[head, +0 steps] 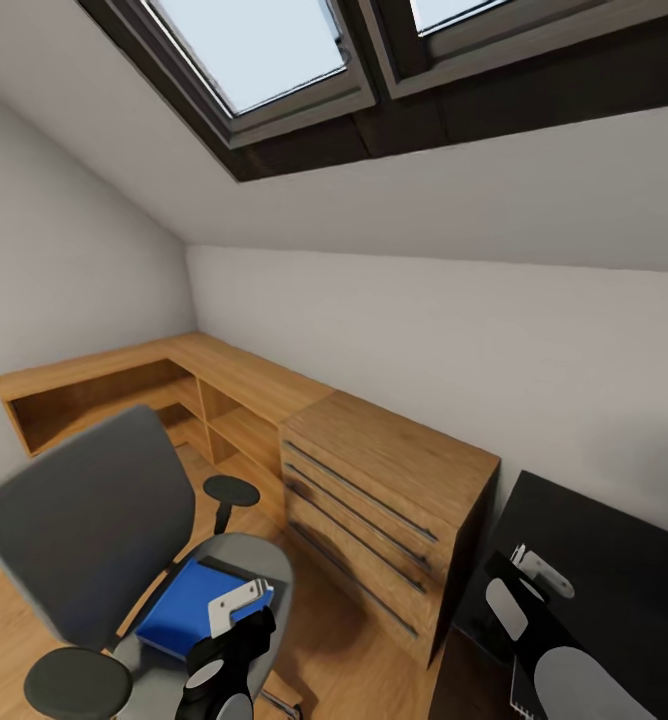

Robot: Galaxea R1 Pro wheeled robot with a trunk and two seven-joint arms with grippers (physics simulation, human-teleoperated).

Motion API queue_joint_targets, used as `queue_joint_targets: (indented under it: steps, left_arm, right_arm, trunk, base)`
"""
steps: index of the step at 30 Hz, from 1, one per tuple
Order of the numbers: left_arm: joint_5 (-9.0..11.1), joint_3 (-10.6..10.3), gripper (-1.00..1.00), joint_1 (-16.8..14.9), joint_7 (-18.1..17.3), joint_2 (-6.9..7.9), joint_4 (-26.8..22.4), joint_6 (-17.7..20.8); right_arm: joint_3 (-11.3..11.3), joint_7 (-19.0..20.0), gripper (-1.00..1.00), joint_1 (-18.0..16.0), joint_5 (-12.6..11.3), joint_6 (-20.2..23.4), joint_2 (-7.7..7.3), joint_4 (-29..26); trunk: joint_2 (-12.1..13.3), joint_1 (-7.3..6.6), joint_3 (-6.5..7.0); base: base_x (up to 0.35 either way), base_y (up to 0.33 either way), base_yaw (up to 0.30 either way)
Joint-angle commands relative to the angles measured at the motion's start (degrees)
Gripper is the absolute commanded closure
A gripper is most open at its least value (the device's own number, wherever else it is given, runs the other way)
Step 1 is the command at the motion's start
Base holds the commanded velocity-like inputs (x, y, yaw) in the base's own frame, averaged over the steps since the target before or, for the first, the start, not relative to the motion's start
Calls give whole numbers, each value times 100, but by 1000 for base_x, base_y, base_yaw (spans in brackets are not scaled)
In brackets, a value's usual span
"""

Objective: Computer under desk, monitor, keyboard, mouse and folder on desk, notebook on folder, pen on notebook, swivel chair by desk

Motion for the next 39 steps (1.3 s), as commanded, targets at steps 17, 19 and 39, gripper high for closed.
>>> queue_joint_targets:
  steps: [17,19,39]
  left_arm:
    - [28,-5,-100,-6,37,0,9,26]
    - [27,-5,-100,-6,38,0,10,26]
    - [47,-2,-100,-6,39,0,10,28]
  right_arm:
    - [2,19,100,-4,-71,-47,6,4]
    - [2,19,100,-5,-71,-47,7,4]
    - [2,19,100,-5,-71,-47,15,4]
  trunk:
    - [-127,67,-61]
    - [-207,111,-97]
    - [-848,462,-385]
  base:
    - [0,0,0]
    - [0,0,0]
    - [0,0,0]
